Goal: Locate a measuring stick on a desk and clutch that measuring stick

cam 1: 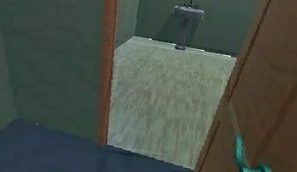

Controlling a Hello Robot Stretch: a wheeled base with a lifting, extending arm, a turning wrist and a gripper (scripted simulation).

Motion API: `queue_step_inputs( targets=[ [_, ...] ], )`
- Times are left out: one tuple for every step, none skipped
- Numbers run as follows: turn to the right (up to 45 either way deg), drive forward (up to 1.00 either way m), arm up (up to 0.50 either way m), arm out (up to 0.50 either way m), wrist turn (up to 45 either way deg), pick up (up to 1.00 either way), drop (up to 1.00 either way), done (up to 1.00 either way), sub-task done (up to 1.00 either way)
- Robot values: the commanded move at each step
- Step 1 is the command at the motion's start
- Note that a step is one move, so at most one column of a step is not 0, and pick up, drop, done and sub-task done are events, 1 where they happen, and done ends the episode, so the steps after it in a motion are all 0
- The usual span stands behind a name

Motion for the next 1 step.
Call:
queue_step_inputs(
  targets=[
    [0.0,0.4,0.0,0.0,0.0,0.0,0.0,0.0,0.0]
  ],
)
